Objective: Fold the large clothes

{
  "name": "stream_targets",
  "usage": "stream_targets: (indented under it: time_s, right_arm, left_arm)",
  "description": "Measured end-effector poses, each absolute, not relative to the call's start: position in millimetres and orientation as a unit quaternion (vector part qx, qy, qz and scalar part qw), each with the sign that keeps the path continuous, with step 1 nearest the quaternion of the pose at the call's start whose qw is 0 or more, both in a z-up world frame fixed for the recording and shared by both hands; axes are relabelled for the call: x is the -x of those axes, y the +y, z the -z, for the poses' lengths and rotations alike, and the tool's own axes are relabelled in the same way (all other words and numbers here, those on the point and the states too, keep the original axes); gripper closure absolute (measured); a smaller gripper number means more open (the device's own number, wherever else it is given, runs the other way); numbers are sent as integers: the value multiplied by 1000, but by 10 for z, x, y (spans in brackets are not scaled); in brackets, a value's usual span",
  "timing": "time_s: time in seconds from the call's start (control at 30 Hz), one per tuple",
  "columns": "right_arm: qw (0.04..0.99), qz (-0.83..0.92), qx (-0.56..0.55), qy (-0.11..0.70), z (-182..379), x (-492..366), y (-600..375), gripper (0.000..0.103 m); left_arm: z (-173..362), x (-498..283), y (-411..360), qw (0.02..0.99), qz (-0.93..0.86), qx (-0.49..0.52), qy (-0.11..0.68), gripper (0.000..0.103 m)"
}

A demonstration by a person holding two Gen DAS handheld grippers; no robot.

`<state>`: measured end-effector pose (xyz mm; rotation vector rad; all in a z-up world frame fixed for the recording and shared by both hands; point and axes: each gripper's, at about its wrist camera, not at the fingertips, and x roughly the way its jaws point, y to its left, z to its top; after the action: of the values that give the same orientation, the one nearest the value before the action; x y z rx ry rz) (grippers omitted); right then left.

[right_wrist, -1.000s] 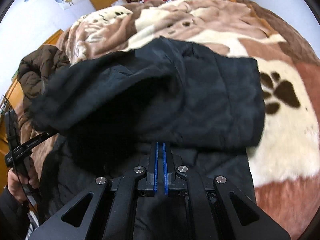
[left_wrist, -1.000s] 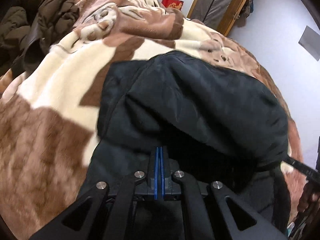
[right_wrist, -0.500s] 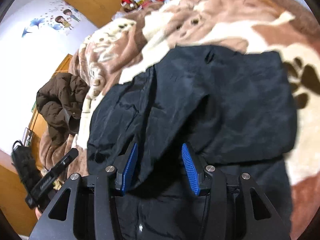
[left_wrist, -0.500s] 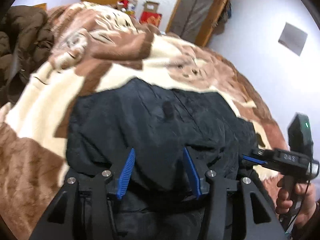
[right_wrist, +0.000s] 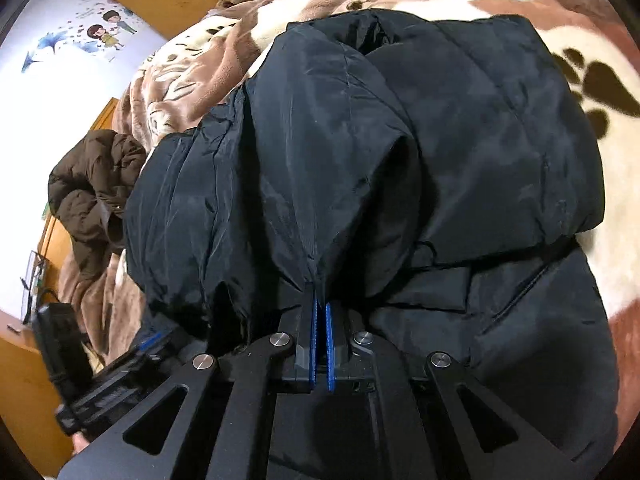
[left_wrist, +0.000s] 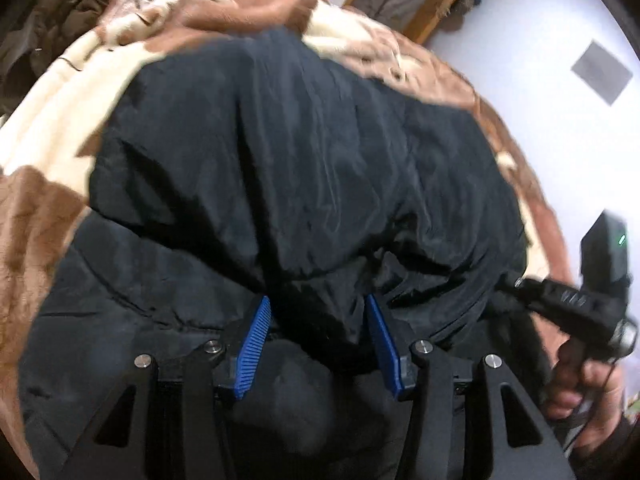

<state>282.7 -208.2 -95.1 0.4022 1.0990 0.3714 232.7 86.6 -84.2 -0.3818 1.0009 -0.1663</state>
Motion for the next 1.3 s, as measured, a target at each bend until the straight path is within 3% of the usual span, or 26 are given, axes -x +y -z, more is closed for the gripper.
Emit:
stream_targets:
  time_s: [0.27,0.33,0.47,0.67,0.8,1.0,1.13,1.3]
  right_arm:
    - [832,-177,-163,500,802,-2664,-2082,101]
    - [825,-164,-169,514,975,-2694,-2127,101]
    - [824,-153,-165,521,1101,-2760,-2101,101]
    - [823,-151,-136,531,1125,-2848,-1936,99]
    - [834,-147,-131,516,880,-2694,-2003,80]
    - [878,-151,-103,442,276,-2559,-2114,80]
    - [893,-153,-79,417,124,-2888,-2002,80]
    - [883,-126,-52,449,473,-3325,-1982,80]
  left_arm:
    - [412,-2430,995,895,57,183,404,51]
    - [594,-2451,914,887,65,174,423,51]
    - [1181,-2509,852,858,55,176,480,62]
    - [1245,-2521,679,868,31,124,479,62]
    - [1071,-2445,671,865,36,116,487,62]
    - [523,-2236,819,894,48,115,430,63]
    - [258,-2649,913,922,22,77,379,63]
    - [897,-3075,1195,888,-15,106,447,63]
